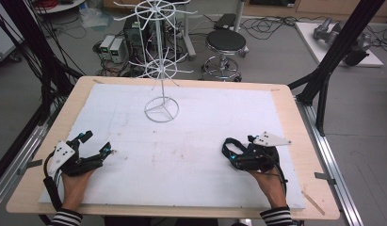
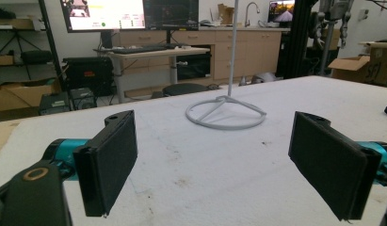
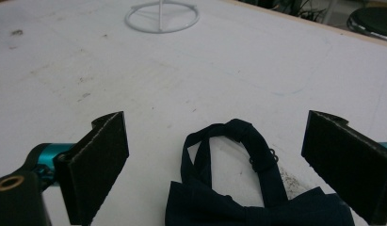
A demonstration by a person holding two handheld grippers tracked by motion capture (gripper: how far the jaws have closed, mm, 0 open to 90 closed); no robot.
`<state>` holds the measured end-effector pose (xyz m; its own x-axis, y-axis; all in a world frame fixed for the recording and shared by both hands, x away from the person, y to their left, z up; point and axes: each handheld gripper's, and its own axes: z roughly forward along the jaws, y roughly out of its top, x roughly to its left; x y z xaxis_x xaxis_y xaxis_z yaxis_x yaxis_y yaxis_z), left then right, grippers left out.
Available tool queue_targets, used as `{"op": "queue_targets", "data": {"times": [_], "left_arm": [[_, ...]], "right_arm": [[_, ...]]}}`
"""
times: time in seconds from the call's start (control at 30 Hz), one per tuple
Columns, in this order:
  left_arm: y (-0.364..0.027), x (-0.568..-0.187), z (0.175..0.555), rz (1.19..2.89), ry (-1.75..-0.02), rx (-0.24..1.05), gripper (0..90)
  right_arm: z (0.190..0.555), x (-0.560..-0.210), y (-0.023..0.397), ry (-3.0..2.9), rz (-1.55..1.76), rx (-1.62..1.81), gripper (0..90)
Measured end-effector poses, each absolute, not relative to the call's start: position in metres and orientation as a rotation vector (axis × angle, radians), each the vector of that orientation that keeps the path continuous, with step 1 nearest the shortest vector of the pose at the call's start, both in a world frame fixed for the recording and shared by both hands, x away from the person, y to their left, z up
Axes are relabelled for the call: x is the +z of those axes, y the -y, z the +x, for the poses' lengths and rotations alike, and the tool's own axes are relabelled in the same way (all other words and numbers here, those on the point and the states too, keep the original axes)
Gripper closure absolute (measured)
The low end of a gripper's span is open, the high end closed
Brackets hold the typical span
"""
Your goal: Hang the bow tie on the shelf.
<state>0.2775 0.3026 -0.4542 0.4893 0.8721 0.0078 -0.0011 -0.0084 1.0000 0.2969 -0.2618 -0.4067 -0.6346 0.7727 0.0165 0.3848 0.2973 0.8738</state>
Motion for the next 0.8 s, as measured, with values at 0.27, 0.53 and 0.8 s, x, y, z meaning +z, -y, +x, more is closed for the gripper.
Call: {"op": "queue_targets", "data": {"times": [0.27, 0.53, 0.8], "left_arm": [[-0.302, -0.454, 0.278, 1.413, -0.822, 0.830, 16.4], [-0.302, -0.454, 0.278, 1.412, -0.825, 0.833, 16.4], [-0.302, -0.454, 0.277, 1.414, -0.824, 0.836, 16.4]], "right_arm": [[0.310, -0.406, 0.251, -2.313, 1.035, 1.213, 6.7], [0.324, -0.406, 0.243, -2.435, 1.028, 1.114, 11.6], [0.334, -0.406, 0.238, -2.522, 1.034, 1.067, 16.9]]}}
